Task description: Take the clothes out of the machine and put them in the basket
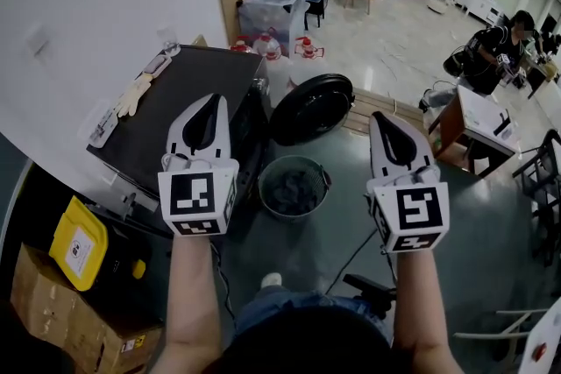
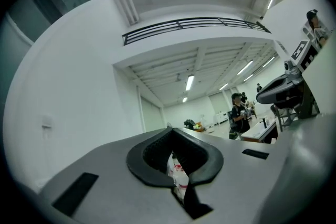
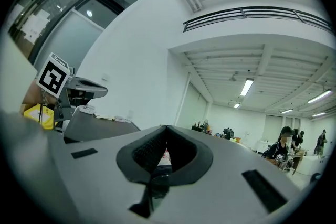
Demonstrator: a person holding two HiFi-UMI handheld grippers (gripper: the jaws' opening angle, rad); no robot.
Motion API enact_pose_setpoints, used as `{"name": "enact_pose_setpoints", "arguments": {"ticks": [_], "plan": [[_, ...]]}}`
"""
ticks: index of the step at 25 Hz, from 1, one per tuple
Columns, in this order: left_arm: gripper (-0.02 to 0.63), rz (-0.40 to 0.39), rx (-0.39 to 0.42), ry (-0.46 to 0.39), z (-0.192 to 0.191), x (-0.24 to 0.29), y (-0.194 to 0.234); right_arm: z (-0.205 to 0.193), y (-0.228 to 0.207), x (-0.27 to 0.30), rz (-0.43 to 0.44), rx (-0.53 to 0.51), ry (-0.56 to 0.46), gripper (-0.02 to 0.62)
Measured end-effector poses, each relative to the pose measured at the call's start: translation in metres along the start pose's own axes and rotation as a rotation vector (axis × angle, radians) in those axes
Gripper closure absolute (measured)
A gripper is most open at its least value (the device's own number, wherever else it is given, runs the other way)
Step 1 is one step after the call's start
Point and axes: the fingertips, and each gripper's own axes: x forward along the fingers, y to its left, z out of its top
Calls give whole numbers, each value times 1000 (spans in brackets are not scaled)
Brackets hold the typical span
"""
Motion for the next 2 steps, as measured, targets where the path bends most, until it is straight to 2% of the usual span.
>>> {"name": "enact_pose_setpoints", "arguments": {"ticks": [2], "plan": [[603,-9,4,-7,3,1,-3,0,-3,-1,-7,-6,0,594]]}}
